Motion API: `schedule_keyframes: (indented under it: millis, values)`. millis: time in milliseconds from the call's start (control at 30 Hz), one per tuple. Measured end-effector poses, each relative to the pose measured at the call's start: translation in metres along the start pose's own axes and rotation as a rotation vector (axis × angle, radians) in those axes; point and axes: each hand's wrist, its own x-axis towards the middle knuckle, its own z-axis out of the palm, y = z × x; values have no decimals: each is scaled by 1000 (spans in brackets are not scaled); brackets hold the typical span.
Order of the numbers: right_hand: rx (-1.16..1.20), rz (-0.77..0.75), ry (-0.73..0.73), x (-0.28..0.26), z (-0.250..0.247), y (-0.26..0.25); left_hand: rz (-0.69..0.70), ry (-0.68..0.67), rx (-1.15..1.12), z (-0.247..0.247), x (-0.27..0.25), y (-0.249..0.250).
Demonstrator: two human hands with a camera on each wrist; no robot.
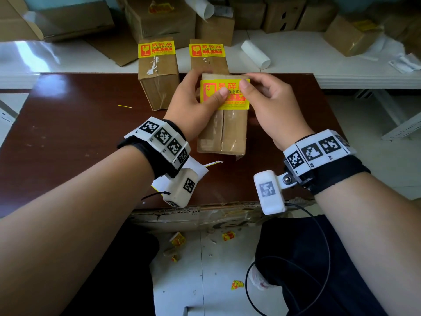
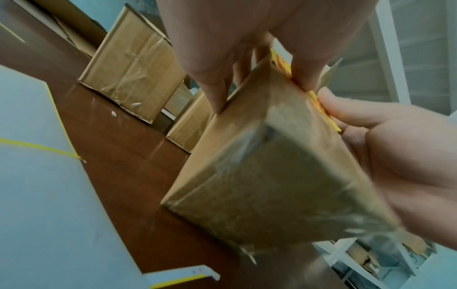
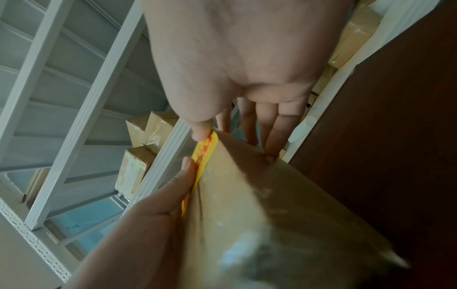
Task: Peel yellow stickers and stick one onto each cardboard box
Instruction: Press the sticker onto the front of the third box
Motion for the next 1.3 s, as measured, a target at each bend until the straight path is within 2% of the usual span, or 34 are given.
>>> schedule_keyframes:
  millis: [133,267,367,600,767,833,967,1033,1200,1300]
  values:
    - [-136,141,-24,-2,2,6,-202,39,138,3,2,-9]
    - [-279,165,-22,-4,4,6,-236,8,219,4,2,-8]
    - [-328,170,-114,-8,4,5,-278,3,318,5,3,-8]
    - [21,361,-232,-9,0,6,-322,-8,338,1,7,-8]
    - [201,454,-227,-10,-3,0,-327,-2,341,3,6,-8]
    - [153,429,-178,-6,-1,1,-327,11,351,5,6,-7]
    - [-290,159,-141,-10,7,-3,-319,25,389,10,6,-6]
    - [-402,95,-156,-14,10,-6,-322,21,396,9,6,-5]
    - [-520,114,-214,-19,11,-12,-314,-71,381,8,4,0]
    - [-574,169,-296,-27,13,-23,-305,-93,439,12,1,2]
